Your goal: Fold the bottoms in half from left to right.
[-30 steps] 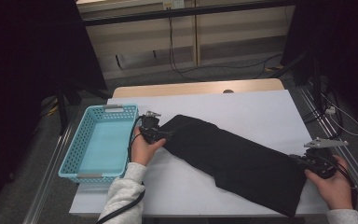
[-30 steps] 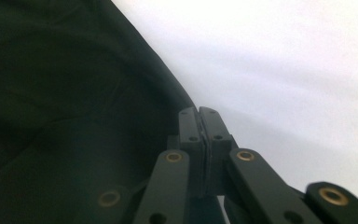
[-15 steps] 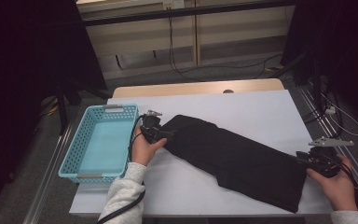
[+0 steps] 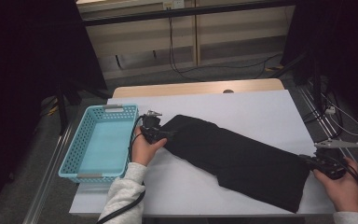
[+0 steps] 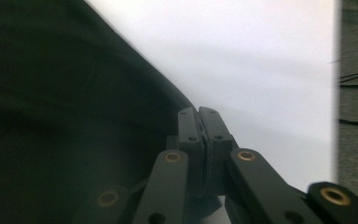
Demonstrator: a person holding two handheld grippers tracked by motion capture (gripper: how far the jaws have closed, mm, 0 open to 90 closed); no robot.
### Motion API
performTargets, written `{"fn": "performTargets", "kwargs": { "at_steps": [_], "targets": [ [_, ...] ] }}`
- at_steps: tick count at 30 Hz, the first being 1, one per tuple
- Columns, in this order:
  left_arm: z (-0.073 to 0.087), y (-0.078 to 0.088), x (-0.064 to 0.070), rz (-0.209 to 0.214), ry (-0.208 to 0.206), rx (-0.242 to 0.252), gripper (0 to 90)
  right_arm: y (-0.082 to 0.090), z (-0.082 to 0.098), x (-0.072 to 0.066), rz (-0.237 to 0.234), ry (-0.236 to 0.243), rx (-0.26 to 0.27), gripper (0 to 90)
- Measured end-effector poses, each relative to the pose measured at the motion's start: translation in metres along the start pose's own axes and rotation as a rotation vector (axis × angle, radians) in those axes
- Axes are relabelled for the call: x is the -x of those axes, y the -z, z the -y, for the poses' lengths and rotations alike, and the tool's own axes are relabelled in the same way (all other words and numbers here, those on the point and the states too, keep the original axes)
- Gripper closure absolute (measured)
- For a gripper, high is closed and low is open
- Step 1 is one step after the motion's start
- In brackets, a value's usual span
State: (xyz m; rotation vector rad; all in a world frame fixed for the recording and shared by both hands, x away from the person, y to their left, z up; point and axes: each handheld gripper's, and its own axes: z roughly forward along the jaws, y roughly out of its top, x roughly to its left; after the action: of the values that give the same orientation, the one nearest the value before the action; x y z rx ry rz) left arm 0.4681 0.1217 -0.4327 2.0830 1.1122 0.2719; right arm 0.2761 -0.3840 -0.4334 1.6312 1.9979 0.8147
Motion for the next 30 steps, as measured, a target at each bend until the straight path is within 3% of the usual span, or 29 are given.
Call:
{"fn": "performTargets", "kwargs": {
  "at_steps": [5,8,11,13,17,20,30],
  "targets": [
    [0.0,0.0,-0.003,-0.013,0.013,0.006,17.8,-0.001,0.004,0.005,0.025,-0.018,-0.02,88.4],
    [0.001,-0.003,-0.005,-0.017,0.016,0.0,17.6,-0.004,0.002,0.005,0.035,0.003,-0.025,87.7],
    [0.001,-0.005,-0.007,-0.033,0.02,-0.003,17.4,-0.004,0.001,0.003,0.041,0.009,-0.007,79.2],
    [0.001,-0.006,-0.009,-0.043,0.022,-0.004,17.2,-0.004,0.001,0.003,0.021,0.005,0.001,77.9],
    [0.002,-0.007,-0.013,-0.054,0.037,-0.011,16.7,-0.001,-0.002,-0.001,-0.003,-0.009,0.031,60.2],
    [0.003,-0.007,-0.015,-0.058,0.035,-0.016,16.3,0.001,-0.006,-0.009,-0.038,0.002,0.055,53.6],
    [0.006,-0.006,-0.017,-0.056,0.048,-0.018,15.6,-0.005,-0.012,-0.055,-0.182,0.09,0.046,46.8]
  ]
}}
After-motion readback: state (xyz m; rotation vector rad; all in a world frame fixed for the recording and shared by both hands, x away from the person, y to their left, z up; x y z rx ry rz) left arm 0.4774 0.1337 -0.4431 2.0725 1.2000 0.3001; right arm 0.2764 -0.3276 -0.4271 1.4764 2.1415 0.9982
